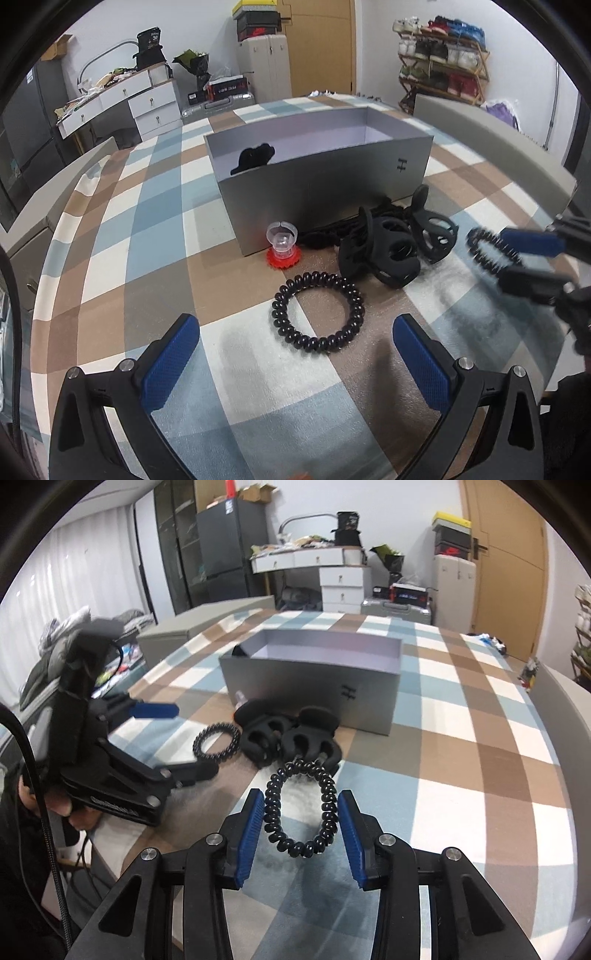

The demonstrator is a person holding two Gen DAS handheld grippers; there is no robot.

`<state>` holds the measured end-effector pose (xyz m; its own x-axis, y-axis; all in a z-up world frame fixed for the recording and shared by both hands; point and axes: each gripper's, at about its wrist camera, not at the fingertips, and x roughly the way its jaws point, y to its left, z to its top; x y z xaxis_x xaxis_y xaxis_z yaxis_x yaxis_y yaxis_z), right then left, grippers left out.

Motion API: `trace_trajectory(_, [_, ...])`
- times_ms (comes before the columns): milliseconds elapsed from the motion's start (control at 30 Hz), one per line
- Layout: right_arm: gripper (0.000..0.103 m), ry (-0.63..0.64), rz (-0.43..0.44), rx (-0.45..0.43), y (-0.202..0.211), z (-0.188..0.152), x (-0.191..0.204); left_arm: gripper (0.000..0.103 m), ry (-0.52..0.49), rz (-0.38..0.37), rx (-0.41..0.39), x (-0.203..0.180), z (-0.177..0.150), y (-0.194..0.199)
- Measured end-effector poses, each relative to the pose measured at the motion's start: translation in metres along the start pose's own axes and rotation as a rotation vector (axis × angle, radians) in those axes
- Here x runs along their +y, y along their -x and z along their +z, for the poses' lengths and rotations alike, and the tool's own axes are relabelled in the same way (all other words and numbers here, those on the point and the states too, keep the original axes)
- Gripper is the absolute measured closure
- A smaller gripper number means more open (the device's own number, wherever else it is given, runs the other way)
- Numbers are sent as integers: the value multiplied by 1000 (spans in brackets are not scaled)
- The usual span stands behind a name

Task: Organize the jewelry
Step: 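Lift the hair tie with the right gripper and lower it into the box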

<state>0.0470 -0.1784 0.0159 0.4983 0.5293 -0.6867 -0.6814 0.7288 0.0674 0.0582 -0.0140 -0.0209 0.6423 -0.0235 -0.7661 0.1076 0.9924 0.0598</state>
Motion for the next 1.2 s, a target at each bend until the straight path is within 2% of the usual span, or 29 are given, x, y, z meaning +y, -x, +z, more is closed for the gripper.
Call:
trace_trajectory(167, [63, -22, 2, -22, 3, 4, -3, 4, 26, -13, 35, 8, 4, -6])
trace_trajectory(200, [63, -24, 2, -23, 4, 4, -3, 11, 29, -13, 42, 8, 4, -8])
trace_trajectory(267, [63, -27, 14, -19, 3, 4, -4, 16, 44, -43, 42, 9, 3, -7])
trace_trajectory(367, [63, -33, 19, -14, 1, 3, -6, 33, 27, -62, 22, 4, 1, -3])
trace_trajectory(433, [63, -37, 21, -16, 2, 3, -7, 56, 7, -84, 4, 0, 0, 0])
trace_trajectory(533, [63, -39, 22, -22, 3, 3, -7, 64, -16, -88, -11, -4, -1, 3])
trace_trajectory(833, [63, -48, 20, -35, 5, 4, -9, 66, -41, -96, -36, -10, -10, 17])
trace_trajectory(1200, [63, -75, 28, -102, 18, 10, -12, 66, -9, -116, -155, -5, 2, 42])
